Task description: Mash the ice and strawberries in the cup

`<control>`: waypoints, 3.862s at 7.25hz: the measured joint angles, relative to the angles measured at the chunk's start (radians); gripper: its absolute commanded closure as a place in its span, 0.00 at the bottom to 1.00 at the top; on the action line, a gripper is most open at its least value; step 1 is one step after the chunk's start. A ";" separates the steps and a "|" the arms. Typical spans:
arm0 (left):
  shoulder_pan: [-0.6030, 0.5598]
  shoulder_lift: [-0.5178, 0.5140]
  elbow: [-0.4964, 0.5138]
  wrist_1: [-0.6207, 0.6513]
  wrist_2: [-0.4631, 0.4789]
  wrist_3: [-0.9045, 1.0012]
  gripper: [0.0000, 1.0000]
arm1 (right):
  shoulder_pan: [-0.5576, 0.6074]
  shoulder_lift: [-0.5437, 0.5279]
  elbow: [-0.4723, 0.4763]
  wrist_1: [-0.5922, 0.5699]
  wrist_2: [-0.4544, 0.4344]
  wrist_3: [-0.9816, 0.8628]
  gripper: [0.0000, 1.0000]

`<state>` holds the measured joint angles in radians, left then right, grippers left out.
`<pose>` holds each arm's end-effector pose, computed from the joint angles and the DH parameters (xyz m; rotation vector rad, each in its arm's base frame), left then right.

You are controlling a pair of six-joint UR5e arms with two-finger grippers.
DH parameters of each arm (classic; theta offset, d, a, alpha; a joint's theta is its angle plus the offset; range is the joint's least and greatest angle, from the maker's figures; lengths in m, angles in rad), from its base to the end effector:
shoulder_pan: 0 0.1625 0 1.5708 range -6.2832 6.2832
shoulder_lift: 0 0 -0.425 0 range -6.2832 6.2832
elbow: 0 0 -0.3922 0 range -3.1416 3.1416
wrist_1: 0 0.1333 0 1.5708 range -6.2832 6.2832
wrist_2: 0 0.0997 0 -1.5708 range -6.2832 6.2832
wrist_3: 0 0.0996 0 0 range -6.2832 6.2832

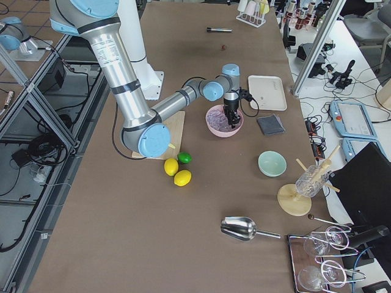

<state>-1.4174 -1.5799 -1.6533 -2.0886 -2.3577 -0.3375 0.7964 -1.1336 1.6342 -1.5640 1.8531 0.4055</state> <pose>0.0169 -0.5200 0.5522 0.3739 0.8772 0.0697 -0.3844 -0.5439 0.3944 0.2672 -0.5139 -0.4302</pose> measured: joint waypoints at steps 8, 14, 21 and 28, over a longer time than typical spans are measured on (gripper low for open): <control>0.012 -0.005 0.002 -0.001 0.000 0.000 0.03 | -0.008 0.002 -0.010 0.002 -0.001 0.036 0.88; 0.012 -0.005 0.001 -0.001 0.000 0.000 0.03 | 0.026 0.016 0.128 -0.165 0.026 0.066 1.00; 0.016 -0.018 0.012 0.001 0.000 -0.005 0.03 | -0.036 0.483 0.049 -0.392 0.102 0.393 1.00; 0.017 -0.024 0.025 0.001 0.000 -0.013 0.03 | -0.146 0.606 -0.298 -0.045 -0.035 0.563 1.00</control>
<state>-1.4005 -1.6034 -1.6284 -2.0877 -2.3577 -0.3507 0.6499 -0.5272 1.3367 -1.6093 1.8184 0.9682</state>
